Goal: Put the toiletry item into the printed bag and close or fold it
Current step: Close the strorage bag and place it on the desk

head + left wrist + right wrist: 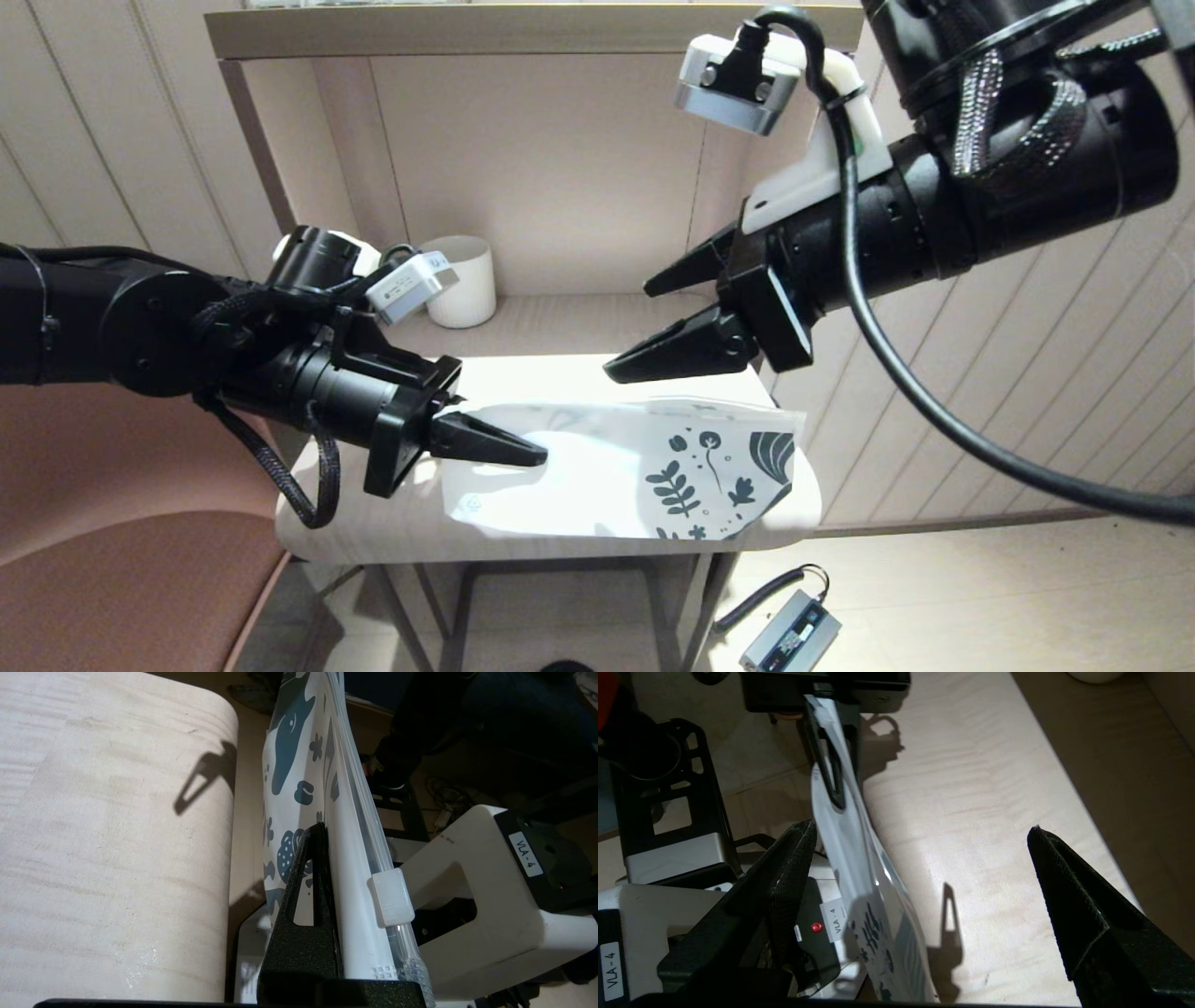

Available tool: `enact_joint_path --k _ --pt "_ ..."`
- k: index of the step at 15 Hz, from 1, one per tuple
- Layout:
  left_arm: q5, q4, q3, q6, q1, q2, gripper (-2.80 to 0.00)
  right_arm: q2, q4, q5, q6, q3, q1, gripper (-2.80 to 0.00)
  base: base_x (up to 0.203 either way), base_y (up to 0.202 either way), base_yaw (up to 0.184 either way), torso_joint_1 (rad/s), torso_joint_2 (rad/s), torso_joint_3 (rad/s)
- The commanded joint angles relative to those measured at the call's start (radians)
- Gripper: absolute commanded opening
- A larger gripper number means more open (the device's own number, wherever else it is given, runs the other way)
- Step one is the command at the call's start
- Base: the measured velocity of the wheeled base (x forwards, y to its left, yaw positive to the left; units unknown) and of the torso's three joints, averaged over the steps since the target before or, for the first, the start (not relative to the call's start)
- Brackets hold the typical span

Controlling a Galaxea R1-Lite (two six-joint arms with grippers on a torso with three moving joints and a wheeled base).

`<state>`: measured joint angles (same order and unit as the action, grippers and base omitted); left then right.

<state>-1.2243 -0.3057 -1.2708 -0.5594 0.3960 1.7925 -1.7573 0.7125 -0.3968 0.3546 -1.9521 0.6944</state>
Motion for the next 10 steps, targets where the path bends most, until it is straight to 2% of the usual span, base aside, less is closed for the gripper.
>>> enact_joint_path --k 1,4,10 --pt "-0.008 -0.003 -0.010 -0.004 0.001 0.016 -2.80 -0.043 -0.010 -0.002 0.015 -0.001 0.064 0.00 0.000 0.000 0.000 0.000 0.00 0.000" --pt "-0.008 -0.003 -0.010 -0.004 0.001 0.022 -2.80 -0.094 -0.047 -0.002 0.018 -0.001 0.118 0.00 0.000 0.000 0.000 0.000 0.00 0.000" --pt "-0.008 -0.001 -0.010 -0.004 0.001 0.024 -2.80 -0.151 -0.114 0.004 0.021 -0.005 0.172 0.00 0.000 0.000 0.000 0.000 0.00 0.000"
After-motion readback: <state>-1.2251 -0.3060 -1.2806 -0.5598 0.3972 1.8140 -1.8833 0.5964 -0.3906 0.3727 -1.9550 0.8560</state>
